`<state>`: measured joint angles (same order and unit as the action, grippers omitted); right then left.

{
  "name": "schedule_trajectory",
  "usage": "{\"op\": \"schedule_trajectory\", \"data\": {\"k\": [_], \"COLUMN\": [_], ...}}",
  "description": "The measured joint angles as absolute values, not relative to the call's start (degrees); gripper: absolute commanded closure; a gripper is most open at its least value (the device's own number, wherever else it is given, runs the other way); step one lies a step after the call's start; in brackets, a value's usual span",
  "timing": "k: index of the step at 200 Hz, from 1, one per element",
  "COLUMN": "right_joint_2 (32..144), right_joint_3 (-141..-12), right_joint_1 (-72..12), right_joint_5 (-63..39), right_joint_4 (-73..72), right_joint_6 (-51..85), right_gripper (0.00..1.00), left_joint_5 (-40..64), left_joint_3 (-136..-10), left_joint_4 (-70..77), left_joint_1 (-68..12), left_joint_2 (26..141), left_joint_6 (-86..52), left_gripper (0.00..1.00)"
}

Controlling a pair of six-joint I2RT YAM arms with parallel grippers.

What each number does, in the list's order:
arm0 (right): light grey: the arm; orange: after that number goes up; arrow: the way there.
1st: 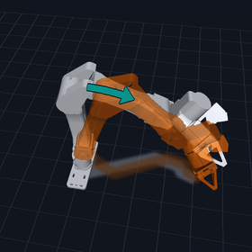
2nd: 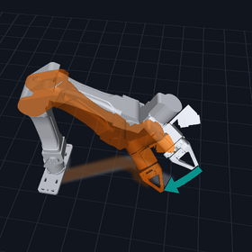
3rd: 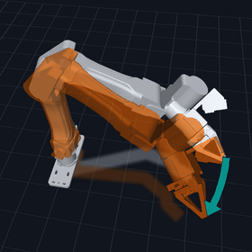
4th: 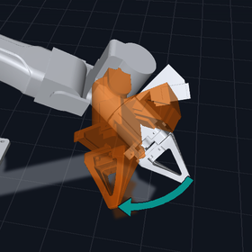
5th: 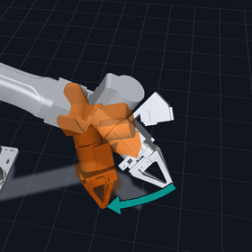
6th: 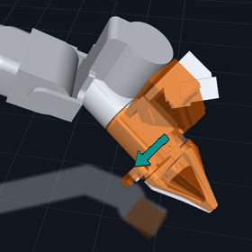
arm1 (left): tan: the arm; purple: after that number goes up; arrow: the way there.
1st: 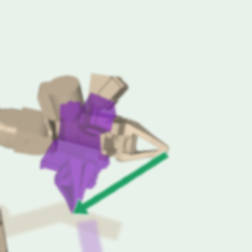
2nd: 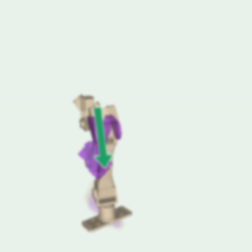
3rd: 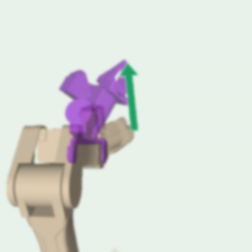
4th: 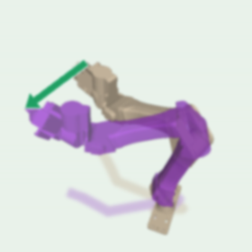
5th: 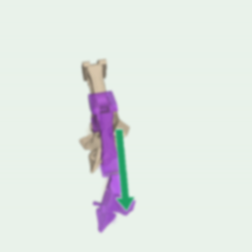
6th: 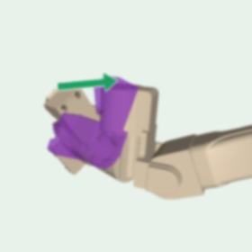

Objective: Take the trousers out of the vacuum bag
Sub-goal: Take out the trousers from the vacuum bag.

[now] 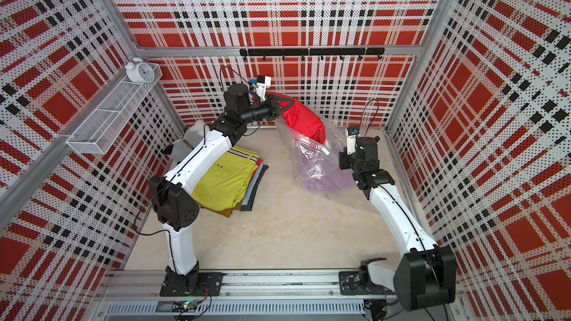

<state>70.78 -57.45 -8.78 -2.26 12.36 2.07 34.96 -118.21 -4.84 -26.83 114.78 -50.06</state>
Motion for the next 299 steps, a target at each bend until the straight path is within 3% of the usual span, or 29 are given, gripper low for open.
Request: {"op": "schedule_trajectory", "data": {"k": [52, 110, 169, 299], "right_joint_2": [70.6, 70.6, 72.4, 74.4], "right_joint_3": [-56.6, -56.6, -57.5, -58.5], "right_joint_1": [-9.4, -9.6, -9.7, -8.0], "right_joint_5": [-8.5, -4.3, 1.5, 8.4], "right_joint_4": [11.8, 12.2, 13.4, 15.2], "right_joint_6": [0.9, 0.9, 1.3, 3.9], "right_gripper": [1.0, 1.0, 1.0, 1.0], "left_joint_5": [32.7, 33.4, 38.6, 41.5], "left_joint_3": [-123.1, -119.8, -103.4, -102.4], "left_joint_4": [-5.8, -5.3, 0.0, 0.2], "left_joint_1": [-29.7, -29.5, -20.0, -8.1], "left_joint_2": [119.8, 117.6, 103.0, 94.4], "left_joint_6": [-49.5, -49.5, -53.6, -52.6], "left_gripper": [1.0, 1.0, 1.0, 1.0]}}
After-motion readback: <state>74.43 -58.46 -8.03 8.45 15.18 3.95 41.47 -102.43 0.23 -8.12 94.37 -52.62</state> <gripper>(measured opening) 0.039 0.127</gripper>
